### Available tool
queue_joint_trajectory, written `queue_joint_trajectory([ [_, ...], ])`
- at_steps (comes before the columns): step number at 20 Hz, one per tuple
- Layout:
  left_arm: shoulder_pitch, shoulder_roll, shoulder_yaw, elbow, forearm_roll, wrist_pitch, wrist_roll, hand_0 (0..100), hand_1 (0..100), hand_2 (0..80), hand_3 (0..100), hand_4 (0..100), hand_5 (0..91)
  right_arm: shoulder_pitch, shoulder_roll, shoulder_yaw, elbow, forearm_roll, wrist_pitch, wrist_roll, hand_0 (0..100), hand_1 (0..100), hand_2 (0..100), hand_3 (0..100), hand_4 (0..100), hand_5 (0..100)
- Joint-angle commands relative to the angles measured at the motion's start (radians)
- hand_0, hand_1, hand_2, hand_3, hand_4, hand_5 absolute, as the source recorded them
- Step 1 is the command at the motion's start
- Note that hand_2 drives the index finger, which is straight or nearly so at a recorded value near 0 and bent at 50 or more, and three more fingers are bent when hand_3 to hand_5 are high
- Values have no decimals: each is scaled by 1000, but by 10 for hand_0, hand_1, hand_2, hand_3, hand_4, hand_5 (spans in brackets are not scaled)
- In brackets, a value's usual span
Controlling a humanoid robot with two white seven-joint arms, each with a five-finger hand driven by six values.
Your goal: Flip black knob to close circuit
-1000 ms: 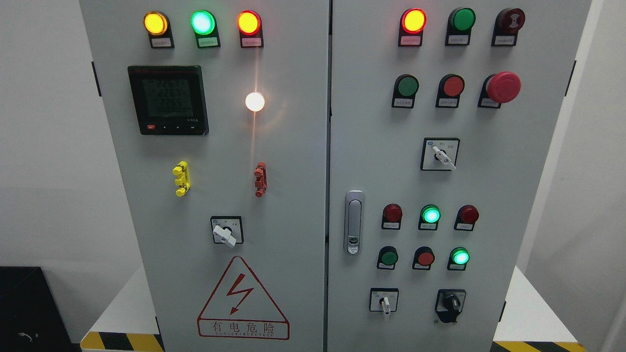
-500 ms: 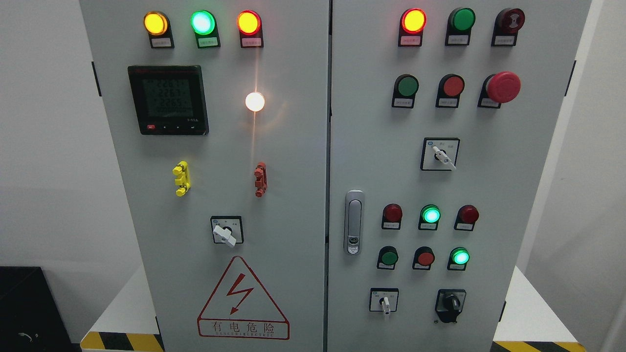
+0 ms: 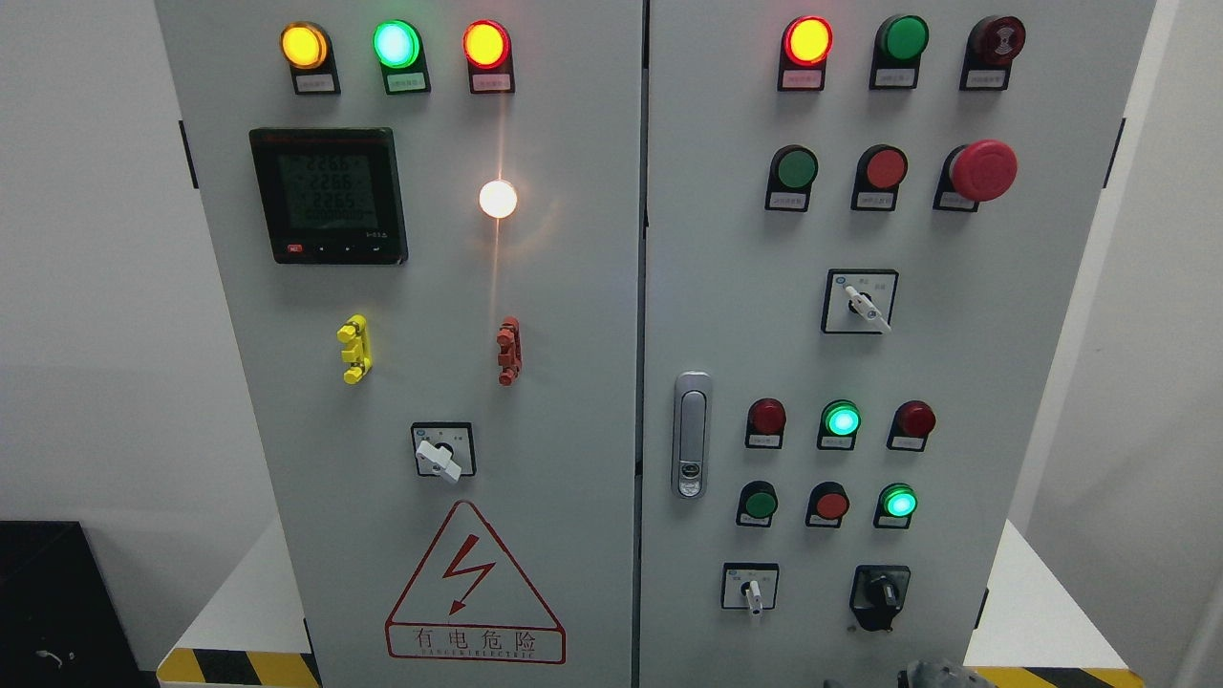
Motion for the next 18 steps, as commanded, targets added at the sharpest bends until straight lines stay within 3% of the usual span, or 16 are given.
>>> queue_joint_trajectory([
  [1, 6, -1, 0, 0, 0, 0, 0, 120, 556, 0, 0, 0, 0, -39, -6, -3, -9, 24, 8, 14, 0, 3, 922, 1000, 966, 987],
  [4, 6, 0, 0, 0, 0, 0, 0, 120, 556, 0, 0, 0, 0, -52, -14, -6, -1, 41, 9, 39, 0, 4, 921, 1000, 964, 987],
  [14, 6, 0, 0, 0, 0, 0, 0, 120, 556, 0, 0, 0, 0, -98, -28, -14, 23, 41, 20, 43, 0, 6, 925, 1000, 962, 987],
  [18, 6, 0, 0, 0, 0, 0, 0, 120, 556, 0, 0, 0, 0, -104, -34, -15, 17, 43, 21, 66, 0, 7, 924, 1000, 962, 987],
])
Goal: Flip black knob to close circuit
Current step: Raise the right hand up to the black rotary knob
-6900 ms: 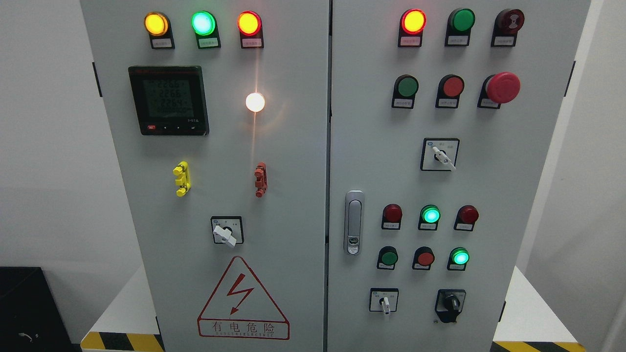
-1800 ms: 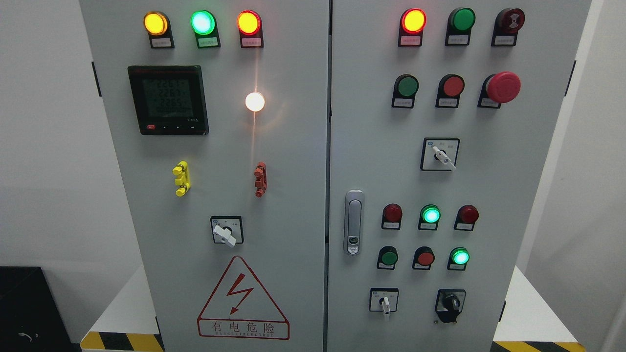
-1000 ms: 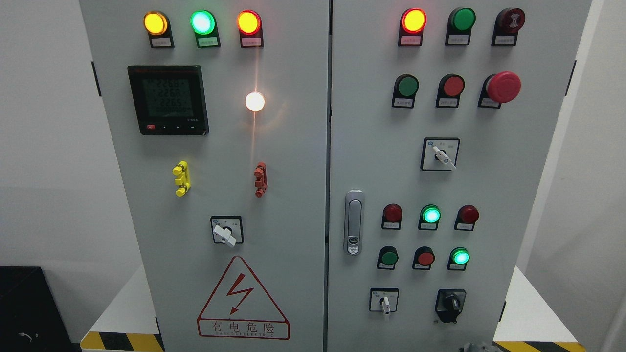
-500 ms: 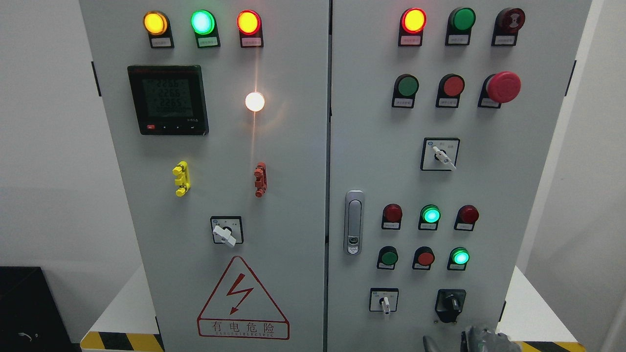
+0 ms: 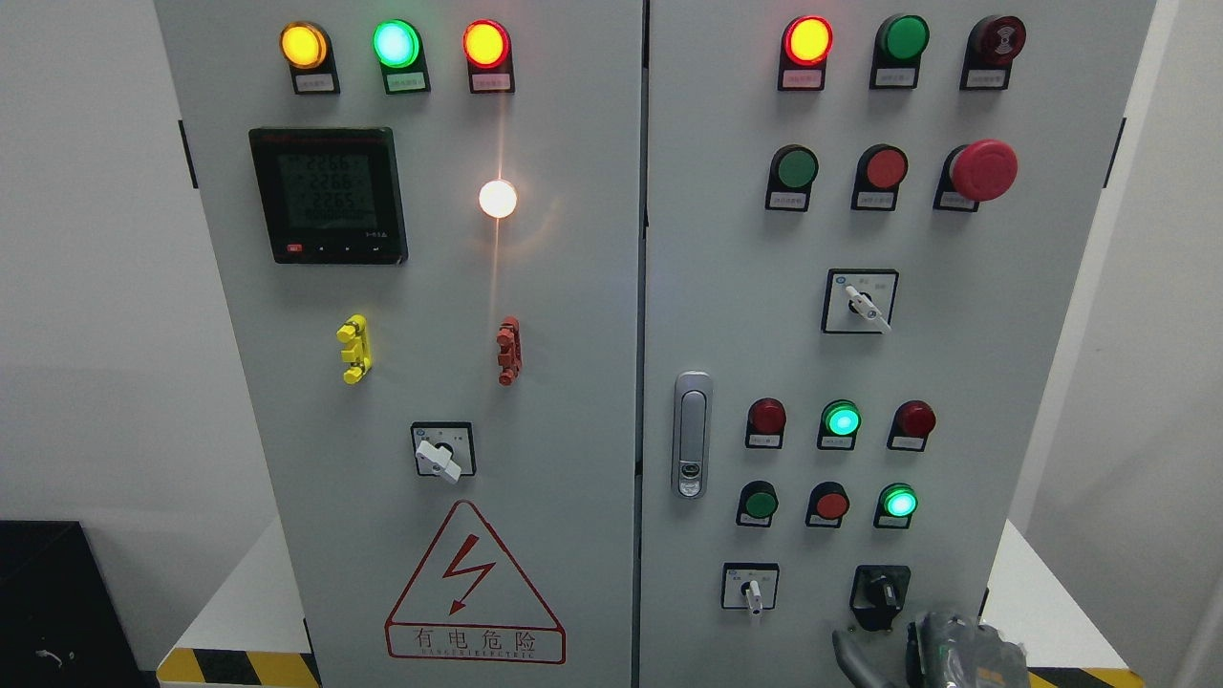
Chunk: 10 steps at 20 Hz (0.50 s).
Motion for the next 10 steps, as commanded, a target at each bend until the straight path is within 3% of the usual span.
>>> queue_joint_trajectory([
  [1, 6, -1, 0, 0, 0, 0, 0, 120, 556, 0, 0, 0, 0, -22, -12, -8, 5, 3, 2, 10, 0, 7, 925, 1000, 962, 987],
  [10, 6, 0, 0, 0, 0, 0, 0, 120, 556, 0, 0, 0, 0, -31, -13, -18, 6, 5, 22, 11, 0, 9, 928, 1000, 963, 987],
])
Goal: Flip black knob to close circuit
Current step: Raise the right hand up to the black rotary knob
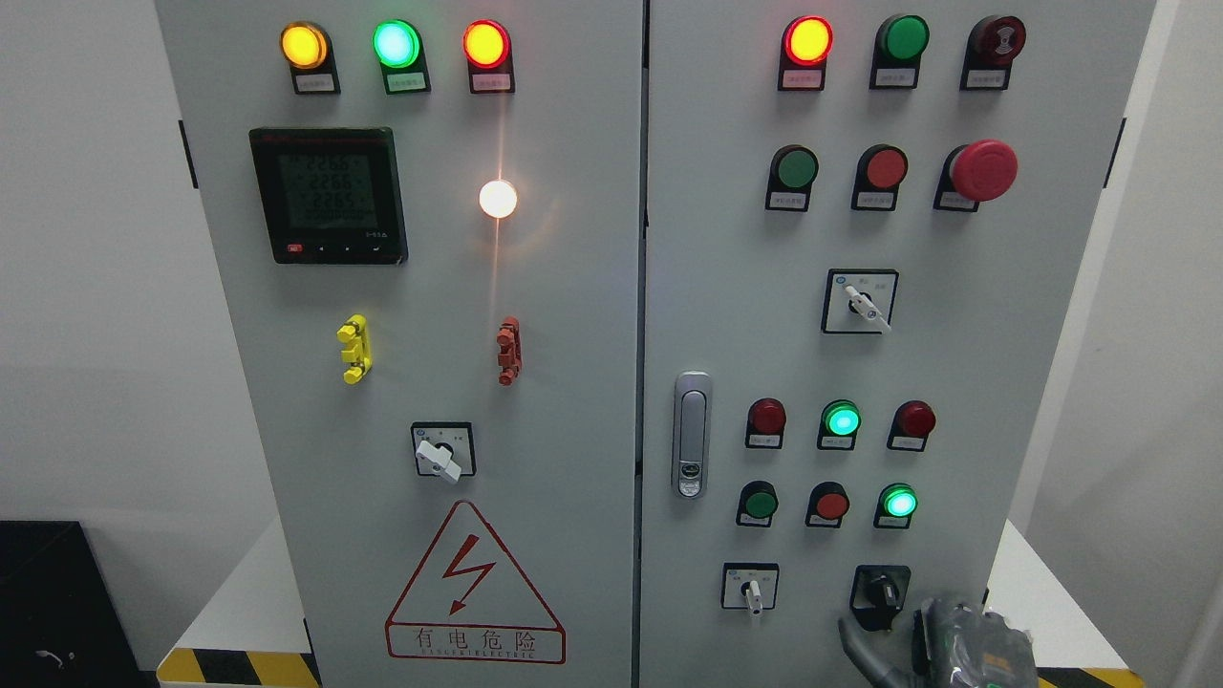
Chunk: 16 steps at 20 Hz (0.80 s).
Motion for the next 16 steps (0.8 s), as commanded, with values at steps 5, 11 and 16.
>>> queue_joint_trajectory([
  [5, 6, 0, 0, 0, 0, 0, 0, 120, 556, 0, 0, 0, 0, -9, -5, -25, 6, 22, 10, -1, 0, 8, 928, 1000, 963, 987],
  [11, 6, 0, 0, 0, 0, 0, 0, 120, 556, 0, 0, 0, 0, -7, -5, -31, 8, 22, 10, -1, 0, 9, 927, 1000, 963, 988],
  [16, 6, 0, 0, 0, 0, 0, 0, 120, 556, 0, 0, 0, 0, -9, -5, -31, 8, 27, 10, -4, 0, 11, 927, 1000, 963, 988],
])
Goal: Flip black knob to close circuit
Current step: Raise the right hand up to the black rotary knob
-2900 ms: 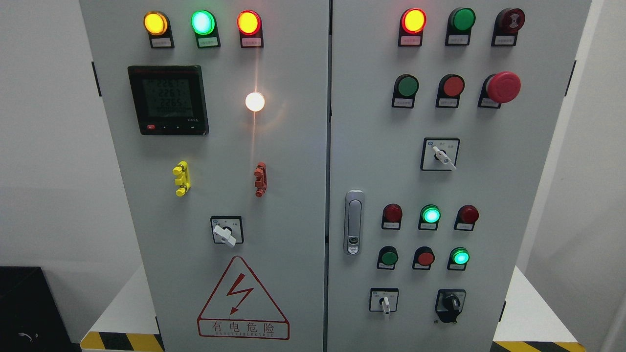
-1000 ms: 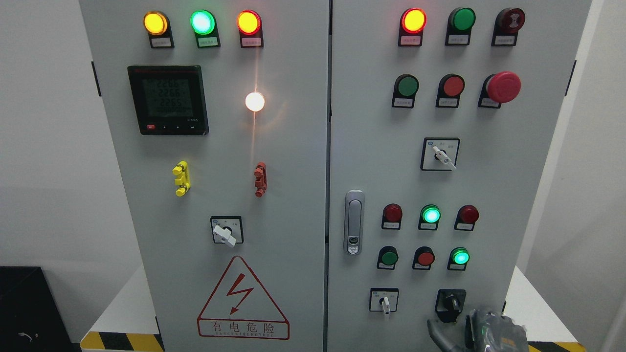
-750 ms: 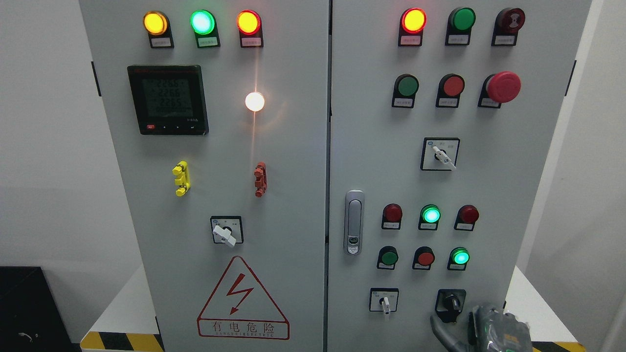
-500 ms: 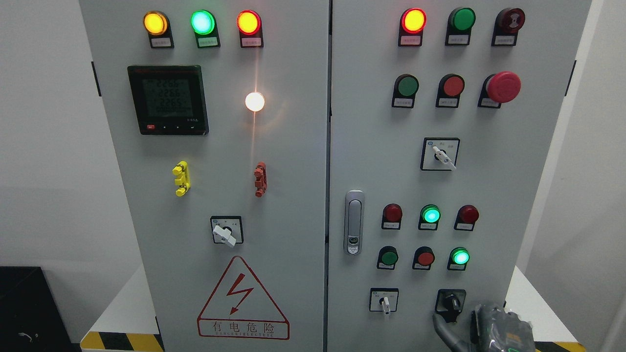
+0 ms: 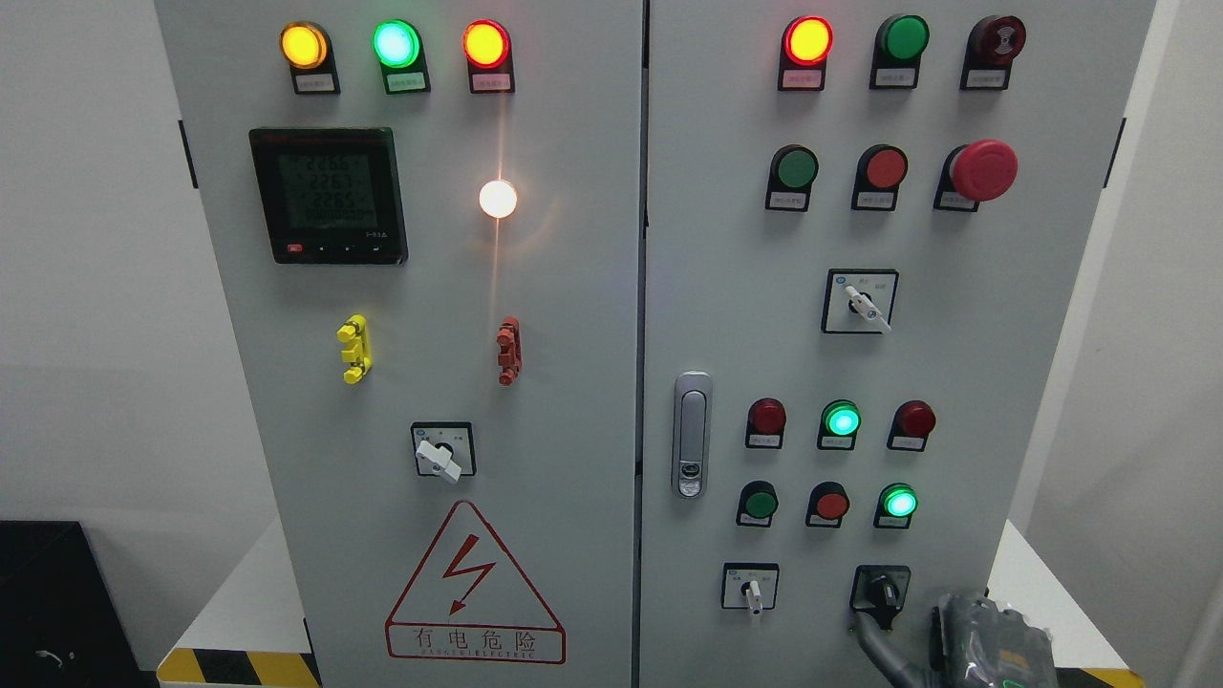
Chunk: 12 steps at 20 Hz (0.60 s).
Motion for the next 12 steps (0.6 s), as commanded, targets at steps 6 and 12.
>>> queue_joint_trajectory([
  [6, 6, 0, 0, 0, 0, 0, 0, 120, 556, 0, 0, 0, 0, 0, -1, -31, 5, 12, -1, -6, 0, 12, 925, 1000, 962, 984],
  [12, 6, -1, 0, 0, 0, 0, 0, 120, 556, 0, 0, 0, 0, 0, -3, -55, 5, 10, -3, -5, 0, 16, 923, 1000, 962, 983],
])
